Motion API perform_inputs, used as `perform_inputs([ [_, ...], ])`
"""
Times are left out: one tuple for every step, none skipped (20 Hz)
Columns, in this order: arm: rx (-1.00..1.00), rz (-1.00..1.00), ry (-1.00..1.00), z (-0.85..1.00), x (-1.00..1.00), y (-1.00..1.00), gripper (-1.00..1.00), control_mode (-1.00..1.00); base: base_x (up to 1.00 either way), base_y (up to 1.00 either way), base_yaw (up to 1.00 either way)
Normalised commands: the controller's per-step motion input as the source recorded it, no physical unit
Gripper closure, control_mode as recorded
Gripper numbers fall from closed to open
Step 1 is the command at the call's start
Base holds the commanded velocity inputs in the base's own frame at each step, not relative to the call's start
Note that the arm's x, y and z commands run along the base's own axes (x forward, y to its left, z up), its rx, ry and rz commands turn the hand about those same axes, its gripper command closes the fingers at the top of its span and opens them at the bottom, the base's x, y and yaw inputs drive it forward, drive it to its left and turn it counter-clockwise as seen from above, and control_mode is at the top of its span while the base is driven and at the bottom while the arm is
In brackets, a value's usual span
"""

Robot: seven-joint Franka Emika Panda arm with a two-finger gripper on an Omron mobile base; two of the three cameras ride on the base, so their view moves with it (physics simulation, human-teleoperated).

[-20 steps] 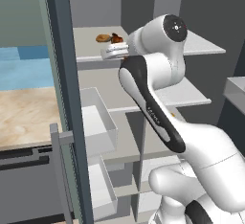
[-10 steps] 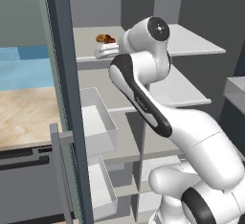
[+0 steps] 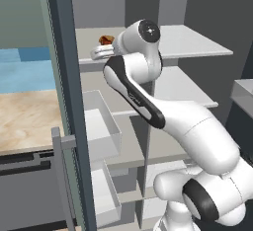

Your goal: There's a chicken drumstick in the fridge that needs to be moved to the freezer for freezing. Pick up the chicken drumstick from the fridge, place it on any shelf in the freezer, and close the fridge and freezer doors when done.

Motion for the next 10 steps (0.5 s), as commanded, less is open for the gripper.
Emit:
perform_inputs([
  [0.00, 0.00, 0.04, 0.00, 0.41, 0.00, 1.00, -1.00, 0.00, 0.00, 0.00],
  [0.00, 0.00, 0.02, 0.00, 0.42, 0.00, 1.00, -1.00, 0.00, 0.00, 0.00],
  [0.00, 0.00, 0.02, 0.00, 0.40, 0.00, 1.00, -1.00, 0.00, 0.00, 0.00],
  [0.00, 0.00, 0.06, 0.00, 0.34, 0.00, 1.00, -1.00, 0.00, 0.00, 0.00],
  [0.00, 0.00, 0.08, 0.00, 0.34, 0.00, 1.00, -1.00, 0.00, 0.00, 0.00],
  [0.00, 0.00, 0.07, 0.00, 0.34, 0.00, 1.00, -1.00, 0.00, 0.00, 0.00],
  [0.00, 0.00, 0.05, 0.00, 0.35, 0.00, 1.00, -1.00, 0.00, 0.00, 0.00],
  [0.00, 0.00, 0.07, 0.00, 0.37, 0.00, 1.00, -1.00, 0.00, 0.00, 0.00],
  [0.00, 0.00, 0.08, 0.00, 0.37, 0.00, 1.00, -1.00, 0.00, 0.00, 0.00],
  [0.00, 0.00, 0.08, 0.00, 0.35, 0.00, 1.00, -1.00, 0.00, 0.00, 0.00],
])
